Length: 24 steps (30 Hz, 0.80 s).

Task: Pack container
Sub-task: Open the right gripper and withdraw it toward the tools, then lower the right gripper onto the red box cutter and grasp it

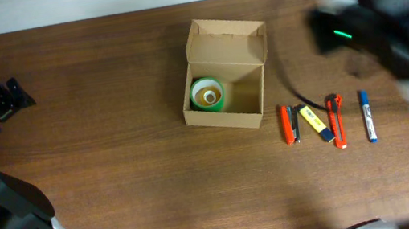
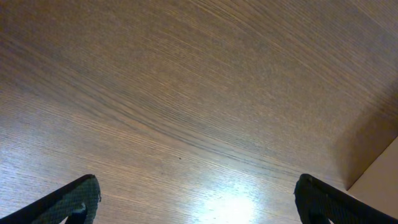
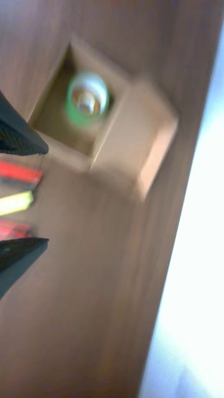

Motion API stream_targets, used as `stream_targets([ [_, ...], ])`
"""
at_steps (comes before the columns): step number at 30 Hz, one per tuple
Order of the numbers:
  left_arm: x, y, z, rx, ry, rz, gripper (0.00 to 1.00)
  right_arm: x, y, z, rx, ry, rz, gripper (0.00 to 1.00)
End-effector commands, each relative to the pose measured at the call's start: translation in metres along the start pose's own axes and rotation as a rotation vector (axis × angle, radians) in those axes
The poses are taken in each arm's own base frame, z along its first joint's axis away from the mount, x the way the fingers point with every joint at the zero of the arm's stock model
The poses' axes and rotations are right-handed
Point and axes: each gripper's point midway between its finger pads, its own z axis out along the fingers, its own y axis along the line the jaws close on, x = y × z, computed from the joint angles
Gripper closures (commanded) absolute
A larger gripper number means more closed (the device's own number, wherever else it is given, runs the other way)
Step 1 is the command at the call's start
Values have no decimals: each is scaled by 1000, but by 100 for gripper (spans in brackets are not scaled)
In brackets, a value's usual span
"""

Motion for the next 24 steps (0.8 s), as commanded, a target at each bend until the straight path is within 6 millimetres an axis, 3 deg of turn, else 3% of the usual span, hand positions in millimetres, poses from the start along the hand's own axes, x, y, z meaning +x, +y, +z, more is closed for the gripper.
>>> stream_targets([
  [1,1,-1,-1,10,-2,18,0,46,-39,4,93,114,100,51],
  [4,1,-1,-1,10,-2,18,0,82,-37,21,11,223,168,36],
  [6,1,-1,-1,10,-2,18,0,108,-32,39,-14,315,190,16],
  [8,1,-1,-1,10,-2,18,0,135,-25,60,-30,411,215,6],
  [12,1,-1,-1,10,-2,18,0,190,-11,105,-46,601,274,4],
  [15,1,-1,-1,10,-2,18,0,220,0,134,-78,699,310,13],
  [20,1,-1,-1,10,-2,18,0,241,25,171,-163,792,308,23],
  [24,1,-1,-1,10,-2,18,1,248,43,189,-183,822,259,24],
])
